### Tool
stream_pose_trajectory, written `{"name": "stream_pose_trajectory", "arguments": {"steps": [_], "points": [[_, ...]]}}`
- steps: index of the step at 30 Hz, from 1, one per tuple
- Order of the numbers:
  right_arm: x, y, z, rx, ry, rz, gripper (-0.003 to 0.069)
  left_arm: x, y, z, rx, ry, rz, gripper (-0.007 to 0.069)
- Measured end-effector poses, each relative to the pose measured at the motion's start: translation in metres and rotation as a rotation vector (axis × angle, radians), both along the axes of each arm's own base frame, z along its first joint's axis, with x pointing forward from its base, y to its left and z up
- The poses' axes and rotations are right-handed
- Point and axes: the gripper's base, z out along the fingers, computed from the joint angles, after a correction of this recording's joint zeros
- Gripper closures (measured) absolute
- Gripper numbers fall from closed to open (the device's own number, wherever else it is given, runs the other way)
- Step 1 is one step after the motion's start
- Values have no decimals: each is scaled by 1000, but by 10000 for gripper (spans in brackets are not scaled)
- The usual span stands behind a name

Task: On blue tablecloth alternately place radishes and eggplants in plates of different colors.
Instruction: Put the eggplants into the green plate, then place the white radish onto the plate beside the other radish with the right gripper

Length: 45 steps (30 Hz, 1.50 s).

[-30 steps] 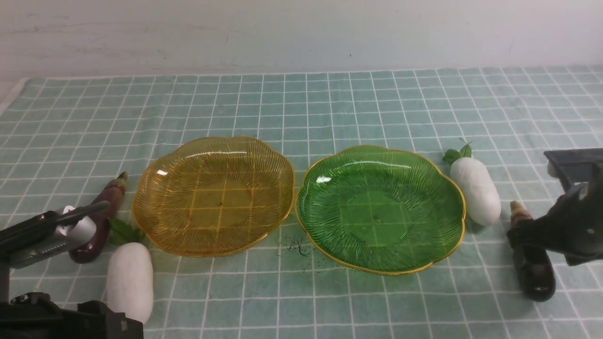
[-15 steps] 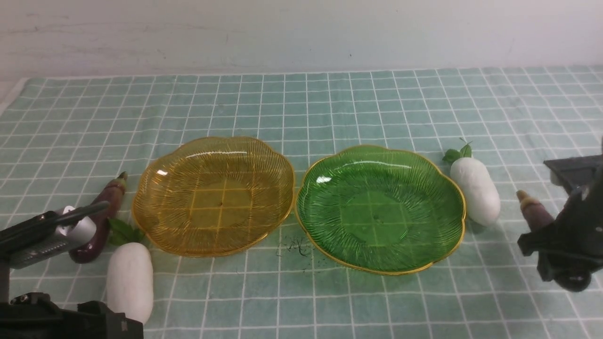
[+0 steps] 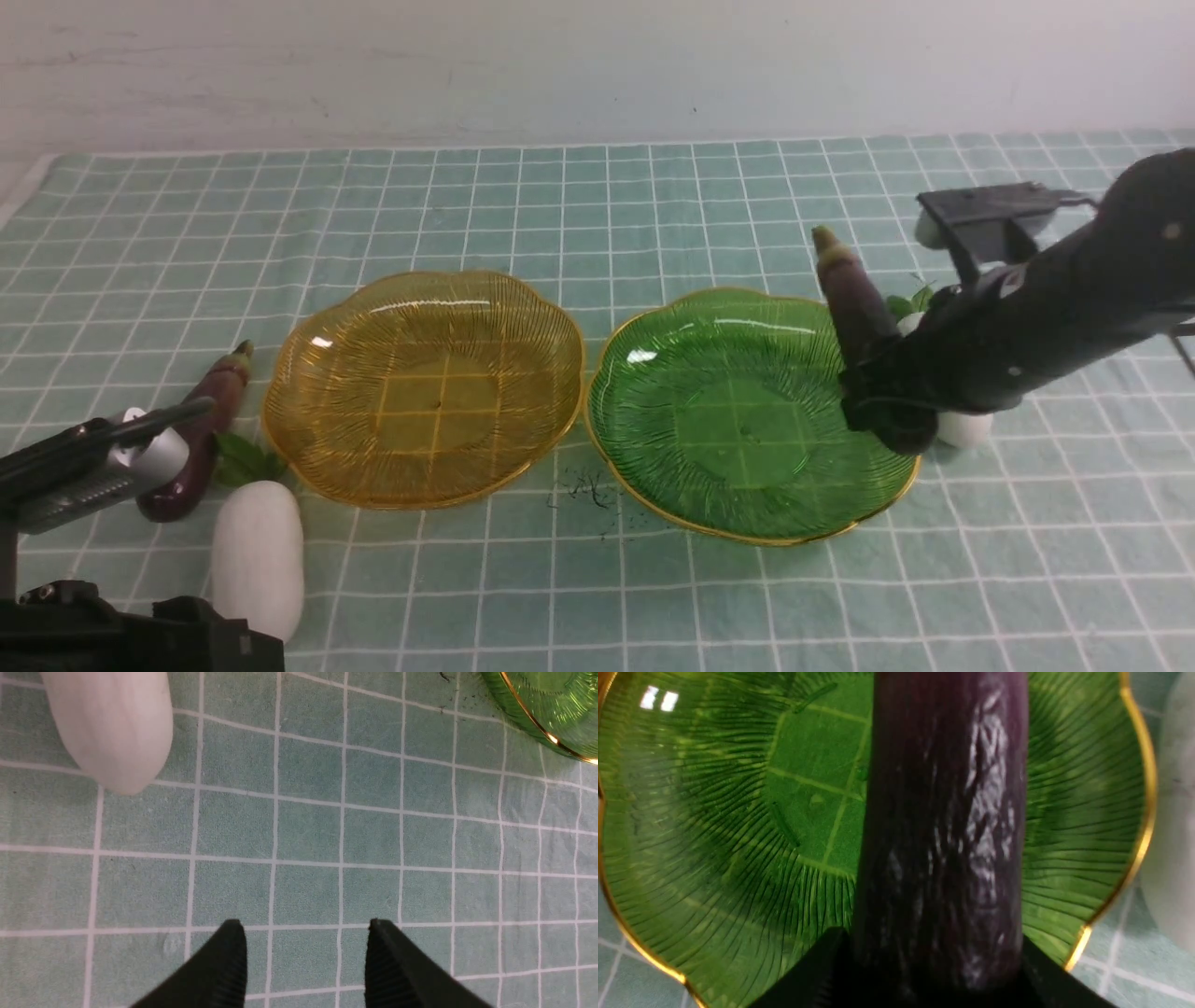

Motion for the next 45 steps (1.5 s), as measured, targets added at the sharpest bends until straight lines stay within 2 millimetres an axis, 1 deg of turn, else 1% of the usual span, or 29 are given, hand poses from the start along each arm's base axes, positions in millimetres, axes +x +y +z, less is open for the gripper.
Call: {"name": "stream_pose_trajectory", "arguments": {"steps": [2, 4, 7, 8, 9, 10, 13, 17, 19, 21, 24, 25, 27, 29, 30, 34, 38, 39, 40, 43, 45], "points": [[5, 7, -14, -8, 23, 13, 293, 0, 0, 0, 0, 0, 1, 303], [9, 11, -28, -18, 53, 16, 243, 0, 0, 0, 0, 0, 1, 303], [13, 12, -45, -31, 89, 16, 105, 0, 0, 0, 0, 0, 1, 303], [13, 12, -47, -35, 93, 17, 61, 0, 0, 0, 0, 0, 1, 303], [13, 12, -47, -37, 92, 19, 61, 0, 0, 0, 0, 0, 1, 303], [16, 12, -45, -52, 85, 33, 1, 0, 0, 0, 0, 0, 1, 303], [24, 13, -29, -85, 65, 53, -27, 0, 0, 0, -1, 1, 0, 303], [39, 10, 3, -170, 36, 49, -32, 0, 0, 0, -1, 4, -1, 303], [43, 8, 12, -199, 27, 39, -32, 0, 0, 0, -1, 5, -1, 303], [50, 1, 29, -275, -11, -3, -28, 0, 0, 0, -1, 5, -1, 303], [55, -5, 34, -308, -40, -47, -18, 0, 0, 0, -1, 5, -2, 303], [57, -11, 36, -311, -51, -85, -10, 0, 0, 0, -1, 5, -2, 303], [65, -23, 30, -303, -47, -149, 3, 0, 0, 0, -1, 6, -2, 303], [74, -35, 20, -274, -41, -210, 12, 0, 0, 0, -1, 6, -2, 303], [75, -36, 19, -268, -43, -214, 12, 0, 0, 0, -1, 6, -2, 303], [92, -52, -7, -188, -30, -291, 17, -1, 0, -1, -1, 17, -7, 303], [101, -53, -29, -146, -14, -318, 17, -2, -1, -1, -1, 22, -10, 303], [102, -53, -31, -146, -10, -318, 17, -2, -1, -1, -1, 23, -10, 303], [104, -53, -41, -145, 6, -319, 18, -2, -1, -1, -1, 23, -10, 303], [107, -51, -54, -138, 23, -323, 30, -2, -1, -1, -1, 24, -11, 303], [108, -51, -54, -137, 20, -322, 46, -2, -1, -1, -1, 25, -11, 303]]}}
